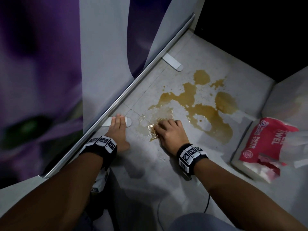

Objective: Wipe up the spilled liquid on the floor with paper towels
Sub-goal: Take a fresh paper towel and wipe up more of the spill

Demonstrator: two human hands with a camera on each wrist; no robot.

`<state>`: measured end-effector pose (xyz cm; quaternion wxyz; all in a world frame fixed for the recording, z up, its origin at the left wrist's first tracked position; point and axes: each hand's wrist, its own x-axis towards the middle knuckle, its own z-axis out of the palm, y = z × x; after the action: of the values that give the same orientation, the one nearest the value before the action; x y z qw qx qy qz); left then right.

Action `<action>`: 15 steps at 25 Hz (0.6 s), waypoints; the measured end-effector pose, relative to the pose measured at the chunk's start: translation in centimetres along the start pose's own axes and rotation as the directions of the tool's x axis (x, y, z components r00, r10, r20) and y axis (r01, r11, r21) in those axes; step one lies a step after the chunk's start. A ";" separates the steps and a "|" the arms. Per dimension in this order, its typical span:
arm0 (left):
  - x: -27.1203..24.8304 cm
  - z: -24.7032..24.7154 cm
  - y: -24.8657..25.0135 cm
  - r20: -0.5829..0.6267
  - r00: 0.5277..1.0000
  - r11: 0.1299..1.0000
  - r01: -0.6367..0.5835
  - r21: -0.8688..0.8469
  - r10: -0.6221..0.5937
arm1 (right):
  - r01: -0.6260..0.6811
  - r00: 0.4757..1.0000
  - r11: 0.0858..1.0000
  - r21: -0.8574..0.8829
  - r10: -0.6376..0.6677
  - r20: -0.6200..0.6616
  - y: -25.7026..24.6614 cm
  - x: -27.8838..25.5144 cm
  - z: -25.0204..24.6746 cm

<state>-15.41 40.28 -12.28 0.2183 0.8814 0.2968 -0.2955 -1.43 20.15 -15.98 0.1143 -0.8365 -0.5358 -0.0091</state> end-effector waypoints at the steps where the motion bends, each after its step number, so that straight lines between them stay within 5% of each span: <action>1: 0.0 0.0 0.0 0.000 1.000 1.000 -0.001 0.005 0.001 | 0.025 1.000 1.000 -0.005 -0.025 -0.004 0.0 -0.6 0.1; 9: 0.1 -0.4 -0.1 0.009 1.000 1.000 0.011 0.016 -0.011 | 0.186 0.982 0.982 -0.010 -0.186 -0.013 1.0 -4.4 -1.2; 15: 0.2 -0.5 0.2 0.009 1.000 0.999 0.024 0.036 -0.024 | 0.102 0.995 0.995 -0.012 -0.102 0.015 2.5 -4.6 -2.5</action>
<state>-14.95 40.55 -11.99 0.2004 0.8802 0.3008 -0.3076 -0.90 14.57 -14.63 0.1044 -0.8087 -0.5787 -0.0126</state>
